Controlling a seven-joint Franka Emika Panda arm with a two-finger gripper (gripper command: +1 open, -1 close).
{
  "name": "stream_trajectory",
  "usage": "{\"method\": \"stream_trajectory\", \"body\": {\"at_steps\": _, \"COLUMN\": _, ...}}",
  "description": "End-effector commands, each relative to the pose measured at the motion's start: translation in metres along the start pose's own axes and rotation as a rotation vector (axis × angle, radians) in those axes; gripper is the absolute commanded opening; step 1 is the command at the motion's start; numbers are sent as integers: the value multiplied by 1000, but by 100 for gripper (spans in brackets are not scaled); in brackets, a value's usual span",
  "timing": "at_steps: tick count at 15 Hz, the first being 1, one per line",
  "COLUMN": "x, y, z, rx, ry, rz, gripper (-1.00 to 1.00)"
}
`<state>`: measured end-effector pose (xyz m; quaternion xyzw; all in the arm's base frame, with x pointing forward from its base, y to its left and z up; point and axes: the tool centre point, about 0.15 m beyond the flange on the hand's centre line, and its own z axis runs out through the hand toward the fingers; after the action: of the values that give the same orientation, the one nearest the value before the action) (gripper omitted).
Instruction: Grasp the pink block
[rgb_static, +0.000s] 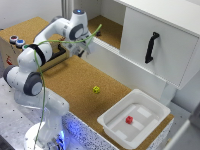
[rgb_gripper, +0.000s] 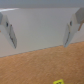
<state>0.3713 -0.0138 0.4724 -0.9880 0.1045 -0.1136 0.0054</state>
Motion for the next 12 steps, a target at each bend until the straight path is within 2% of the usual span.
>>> {"method": "stream_trajectory", "body": {"at_steps": 1, "x": 51, "y": 83, "z": 30, "rx": -57, "ry": -19, "rz": 60, "gripper": 100}}
{"method": "stream_trajectory", "body": {"at_steps": 2, "x": 54, "y": 99, "z": 34, "rx": -60, "ry": -33, "rz": 79, "gripper": 100}}
{"method": "stream_trajectory", "body": {"at_steps": 5, "x": 60, "y": 134, "z": 51, "rx": -131, "ry": -70, "rz": 34, "gripper": 100}}
{"method": "stream_trajectory", "body": {"at_steps": 7, "x": 65, "y": 156, "z": 61, "rx": -156, "ry": -85, "rz": 10, "gripper": 100}}
{"method": "stream_trajectory", "body": {"at_steps": 10, "x": 72, "y": 198, "z": 78, "rx": -163, "ry": -97, "rz": -19, "gripper": 100}}
{"method": "stream_trajectory", "body": {"at_steps": 12, "x": 76, "y": 228, "z": 90, "rx": -146, "ry": -95, "rz": -47, "gripper": 100}}
